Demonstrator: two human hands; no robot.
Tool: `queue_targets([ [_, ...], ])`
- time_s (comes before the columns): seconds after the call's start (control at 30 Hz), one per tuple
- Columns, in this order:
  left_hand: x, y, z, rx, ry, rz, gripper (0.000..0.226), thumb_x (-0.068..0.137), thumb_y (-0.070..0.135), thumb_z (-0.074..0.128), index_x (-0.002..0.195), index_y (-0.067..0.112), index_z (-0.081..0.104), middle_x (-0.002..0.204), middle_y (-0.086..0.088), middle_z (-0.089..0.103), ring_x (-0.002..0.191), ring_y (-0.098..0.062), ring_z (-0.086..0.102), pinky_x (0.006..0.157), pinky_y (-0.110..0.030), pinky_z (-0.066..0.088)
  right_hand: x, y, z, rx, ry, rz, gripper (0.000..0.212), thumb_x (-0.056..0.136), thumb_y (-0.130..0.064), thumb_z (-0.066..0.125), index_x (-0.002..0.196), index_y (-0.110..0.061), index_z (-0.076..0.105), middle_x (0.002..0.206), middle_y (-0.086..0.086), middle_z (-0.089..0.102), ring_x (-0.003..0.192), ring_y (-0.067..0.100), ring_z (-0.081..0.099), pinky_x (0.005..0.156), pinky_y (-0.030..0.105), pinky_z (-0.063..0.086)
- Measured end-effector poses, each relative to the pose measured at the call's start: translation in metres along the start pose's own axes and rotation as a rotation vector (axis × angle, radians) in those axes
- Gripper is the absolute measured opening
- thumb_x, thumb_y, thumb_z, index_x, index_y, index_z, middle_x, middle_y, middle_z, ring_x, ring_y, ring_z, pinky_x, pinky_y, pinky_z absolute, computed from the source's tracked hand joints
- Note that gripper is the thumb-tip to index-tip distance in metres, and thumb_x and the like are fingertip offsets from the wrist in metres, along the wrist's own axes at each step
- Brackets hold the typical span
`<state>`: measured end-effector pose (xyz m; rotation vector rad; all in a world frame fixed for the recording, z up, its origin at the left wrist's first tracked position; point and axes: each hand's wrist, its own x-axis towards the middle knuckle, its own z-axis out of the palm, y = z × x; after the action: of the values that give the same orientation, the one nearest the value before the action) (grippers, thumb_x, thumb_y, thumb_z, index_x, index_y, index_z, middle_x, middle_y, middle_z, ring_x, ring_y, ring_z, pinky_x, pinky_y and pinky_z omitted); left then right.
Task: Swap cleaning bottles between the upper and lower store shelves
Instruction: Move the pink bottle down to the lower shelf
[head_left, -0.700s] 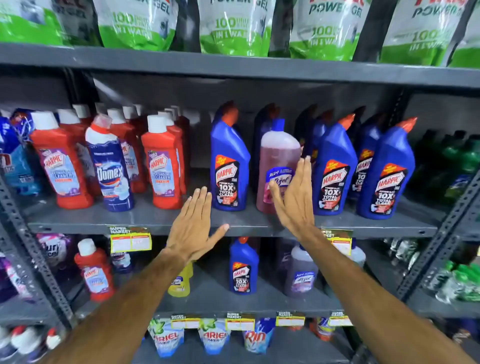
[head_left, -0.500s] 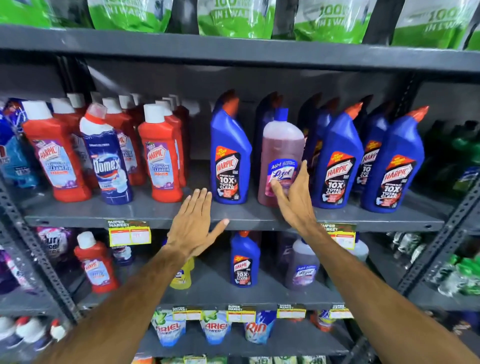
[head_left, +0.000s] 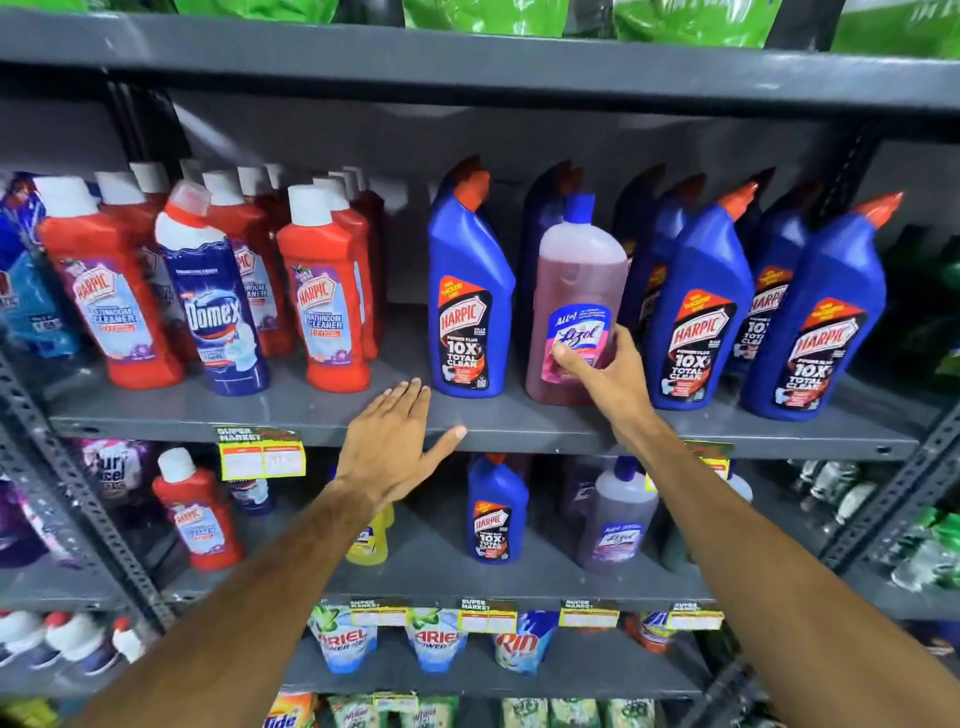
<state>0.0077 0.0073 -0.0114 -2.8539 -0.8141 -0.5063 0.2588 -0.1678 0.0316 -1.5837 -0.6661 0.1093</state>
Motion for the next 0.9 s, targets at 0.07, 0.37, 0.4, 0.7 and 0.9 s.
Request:
queue_targets([
  [0.07,0.0,0.0,0.0,0.012,-0.004,-0.001,0.102,0.094,0.081,0.008,0.156,0.007,0.041,0.163,-0.012,0.043,0.152,-0.023,0.038,0.126,-0.036,0.024,0.002,0.001,-0.001,0.026,-0.017,0.009,0.078,0.072,-0.034,0.099,0.135,-0.016,0.058,0.114,-0.006,0.076,0.09,-0.006,0.073,0.074,0.011,0.056],
  [0.37,0.003,0.0,-0.004,0.008,-0.04,0.01,0.101,0.096,0.081,0.008,0.16,0.007,0.033,0.167,-0.011,0.035,0.155,-0.023,0.031,0.128,-0.037,0.019,0.005,-0.006,-0.001,0.125,-0.003,0.04,0.079,0.061,-0.025,0.104,0.125,-0.011,0.061,0.107,0.001,0.079,0.086,0.002,0.077,0.07,0.015,0.059],
  [0.4,0.002,0.0,-0.005,0.003,-0.047,0.012,0.101,0.095,0.081,0.007,0.16,0.007,0.032,0.168,-0.012,0.034,0.156,-0.023,0.03,0.128,-0.037,0.018,0.002,-0.007,-0.001,0.132,-0.004,0.038,0.079,0.06,-0.025,0.105,0.124,-0.012,0.06,0.107,0.001,0.079,0.087,0.003,0.077,0.07,0.016,0.059],
  [0.7,-0.018,0.003,-0.003,-0.021,-0.035,0.042,0.095,0.098,0.077,0.008,0.162,0.009,0.025,0.171,-0.013,0.026,0.159,-0.026,0.019,0.131,-0.042,0.012,-0.04,-0.022,-0.002,0.149,-0.044,-0.029,0.073,0.056,-0.02,0.106,0.115,-0.018,0.063,0.101,-0.003,0.079,0.085,0.002,0.076,0.073,0.019,0.06],
  [0.9,-0.049,0.007,-0.003,0.005,0.021,0.104,0.087,0.104,0.067,0.03,0.163,0.003,0.02,0.171,-0.017,0.019,0.16,-0.029,0.014,0.131,-0.042,0.009,-0.083,-0.036,-0.007,0.184,-0.054,-0.046,0.078,0.043,-0.041,0.103,0.11,-0.029,0.065,0.093,-0.016,0.081,0.084,0.001,0.077,0.069,0.017,0.06],
])
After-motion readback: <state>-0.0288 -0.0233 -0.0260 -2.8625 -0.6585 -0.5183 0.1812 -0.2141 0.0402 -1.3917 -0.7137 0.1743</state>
